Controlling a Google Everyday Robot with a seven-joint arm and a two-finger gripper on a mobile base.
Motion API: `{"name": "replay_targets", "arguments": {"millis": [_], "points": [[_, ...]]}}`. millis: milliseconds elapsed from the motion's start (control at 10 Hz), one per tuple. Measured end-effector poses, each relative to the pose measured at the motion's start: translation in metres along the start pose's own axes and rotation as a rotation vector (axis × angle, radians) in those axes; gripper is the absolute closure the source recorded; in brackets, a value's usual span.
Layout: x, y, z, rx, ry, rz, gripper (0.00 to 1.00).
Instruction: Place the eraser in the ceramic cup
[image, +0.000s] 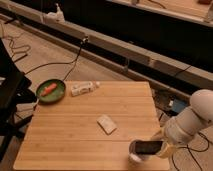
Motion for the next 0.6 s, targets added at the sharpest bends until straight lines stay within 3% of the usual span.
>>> {"name": "replay_targets", "arguments": {"millis": [400,600], "points": [[0.008,-0.006,0.017,-0.035,-0.002,0.025,0.31],[0.010,-0.013,0.025,-0.047,-0.003,0.028,0.24]]}}
